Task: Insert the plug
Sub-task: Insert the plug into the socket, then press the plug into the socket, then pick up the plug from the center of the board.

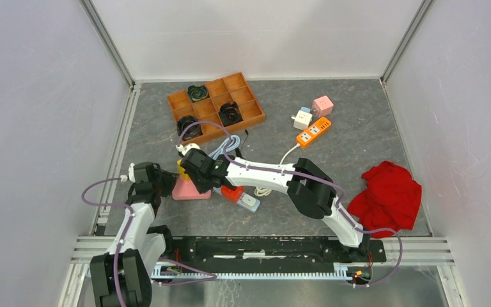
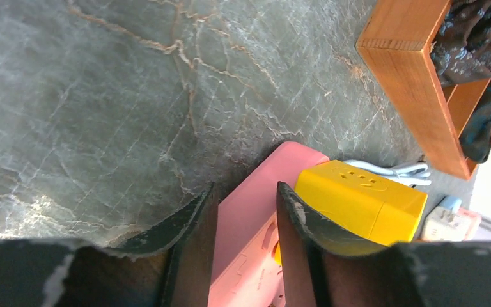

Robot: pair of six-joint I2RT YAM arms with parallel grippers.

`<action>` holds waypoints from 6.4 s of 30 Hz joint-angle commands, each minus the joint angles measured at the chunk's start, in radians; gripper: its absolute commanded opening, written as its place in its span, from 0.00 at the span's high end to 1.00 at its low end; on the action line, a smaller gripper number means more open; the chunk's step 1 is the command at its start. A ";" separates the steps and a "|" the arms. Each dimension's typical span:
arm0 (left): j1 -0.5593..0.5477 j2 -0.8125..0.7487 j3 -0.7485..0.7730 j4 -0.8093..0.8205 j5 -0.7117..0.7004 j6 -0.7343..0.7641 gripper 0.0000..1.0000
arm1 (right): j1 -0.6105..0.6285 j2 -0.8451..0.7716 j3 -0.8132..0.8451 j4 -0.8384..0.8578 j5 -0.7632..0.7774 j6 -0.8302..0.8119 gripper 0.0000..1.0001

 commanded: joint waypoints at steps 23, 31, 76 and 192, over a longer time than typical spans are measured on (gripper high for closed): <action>-0.006 -0.038 -0.081 0.051 0.033 -0.130 0.60 | 0.007 0.054 -0.061 0.064 -0.083 -0.059 1.00; -0.005 -0.048 -0.063 0.014 0.007 -0.107 0.56 | -0.009 -0.033 -0.030 0.100 -0.038 -0.085 0.61; -0.005 -0.091 -0.006 -0.071 -0.065 -0.062 0.50 | -0.038 -0.144 -0.186 0.186 -0.129 -0.136 0.66; -0.299 0.049 0.463 -0.146 0.153 0.630 0.00 | -0.769 -0.389 -0.562 0.488 0.307 -0.272 0.12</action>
